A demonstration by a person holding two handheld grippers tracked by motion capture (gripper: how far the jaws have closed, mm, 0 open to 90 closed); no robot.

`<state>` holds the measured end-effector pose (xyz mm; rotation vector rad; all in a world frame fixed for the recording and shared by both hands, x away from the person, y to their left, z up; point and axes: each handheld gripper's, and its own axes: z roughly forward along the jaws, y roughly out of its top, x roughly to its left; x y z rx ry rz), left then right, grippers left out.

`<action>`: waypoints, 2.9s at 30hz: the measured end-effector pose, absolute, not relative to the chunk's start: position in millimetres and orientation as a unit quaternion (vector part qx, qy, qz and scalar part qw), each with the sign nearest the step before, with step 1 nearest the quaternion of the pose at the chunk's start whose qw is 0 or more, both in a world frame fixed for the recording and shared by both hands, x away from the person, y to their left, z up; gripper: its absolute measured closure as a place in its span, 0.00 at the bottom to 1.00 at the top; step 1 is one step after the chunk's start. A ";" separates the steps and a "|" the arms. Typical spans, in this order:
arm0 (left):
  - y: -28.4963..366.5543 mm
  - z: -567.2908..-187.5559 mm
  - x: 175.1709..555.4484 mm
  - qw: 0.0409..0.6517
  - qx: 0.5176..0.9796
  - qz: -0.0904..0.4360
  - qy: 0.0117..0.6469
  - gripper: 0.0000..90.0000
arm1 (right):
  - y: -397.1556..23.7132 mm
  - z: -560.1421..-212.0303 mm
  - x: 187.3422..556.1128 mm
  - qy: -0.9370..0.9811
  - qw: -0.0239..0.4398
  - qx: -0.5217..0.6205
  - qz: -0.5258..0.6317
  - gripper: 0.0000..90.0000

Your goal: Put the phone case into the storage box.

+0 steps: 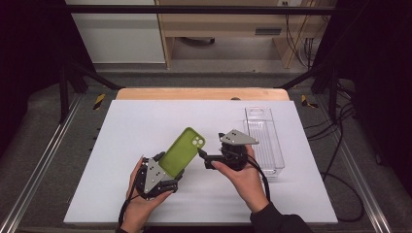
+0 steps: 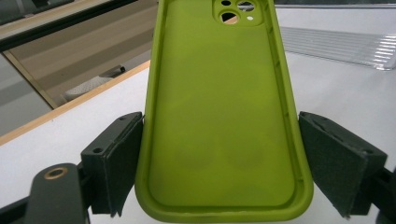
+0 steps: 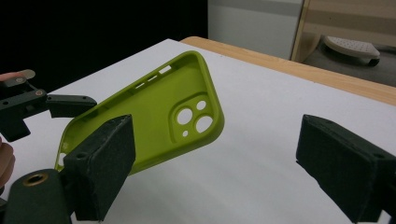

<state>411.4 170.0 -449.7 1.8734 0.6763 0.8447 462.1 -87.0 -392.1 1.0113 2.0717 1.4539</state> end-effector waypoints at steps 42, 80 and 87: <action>164.4 -444.6 401.1 0.478 0.753 0.371 0.259 0.18 | -79.3 -405.3 476.9 0.702 0.100 0.387 0.589 0.62; 167.0 -455.7 414.5 0.494 0.737 0.344 0.308 0.17 | -57.6 -382.7 463.9 0.687 0.138 0.373 0.608 0.85; 176.6 -457.0 418.4 0.526 0.710 0.324 0.339 0.07 | -55.1 -377.7 469.7 0.699 0.163 0.366 0.593 0.85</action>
